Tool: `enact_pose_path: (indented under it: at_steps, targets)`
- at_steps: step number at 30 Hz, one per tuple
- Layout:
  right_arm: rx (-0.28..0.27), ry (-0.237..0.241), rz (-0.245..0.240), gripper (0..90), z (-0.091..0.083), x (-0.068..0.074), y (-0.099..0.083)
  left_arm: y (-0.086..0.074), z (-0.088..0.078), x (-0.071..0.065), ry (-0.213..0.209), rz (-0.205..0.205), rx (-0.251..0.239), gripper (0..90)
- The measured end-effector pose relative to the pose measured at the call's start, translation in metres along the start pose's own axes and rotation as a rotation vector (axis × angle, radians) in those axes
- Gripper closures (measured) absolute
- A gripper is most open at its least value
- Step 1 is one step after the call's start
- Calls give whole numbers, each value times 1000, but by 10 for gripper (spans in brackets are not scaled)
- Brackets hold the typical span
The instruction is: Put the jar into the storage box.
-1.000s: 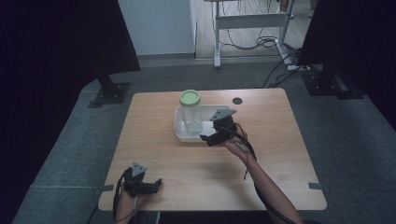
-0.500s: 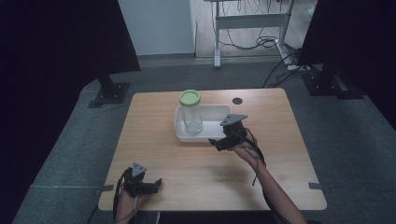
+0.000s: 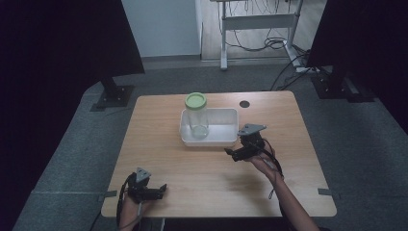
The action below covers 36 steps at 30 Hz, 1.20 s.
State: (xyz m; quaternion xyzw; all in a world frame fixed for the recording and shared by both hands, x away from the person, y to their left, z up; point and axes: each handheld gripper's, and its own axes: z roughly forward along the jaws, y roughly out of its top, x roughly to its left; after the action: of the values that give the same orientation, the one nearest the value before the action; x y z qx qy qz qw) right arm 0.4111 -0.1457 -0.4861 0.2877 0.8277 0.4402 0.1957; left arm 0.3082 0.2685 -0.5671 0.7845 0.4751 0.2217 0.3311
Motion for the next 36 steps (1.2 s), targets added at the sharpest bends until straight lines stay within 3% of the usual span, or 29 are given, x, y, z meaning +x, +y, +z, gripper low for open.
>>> enact_pose_path:
  at_steps: [9,16,36]
  targets:
    - [7,-39,18,40,-21,-4,-30,0,0,0,1,-1,0,17]
    - [12,-75,63,39,-37,-5,-62,0,0,0,2,-3,-1,17]
    - [119,-112,160,39,-57,2,-133,0,0,0,3,-4,-1,17]
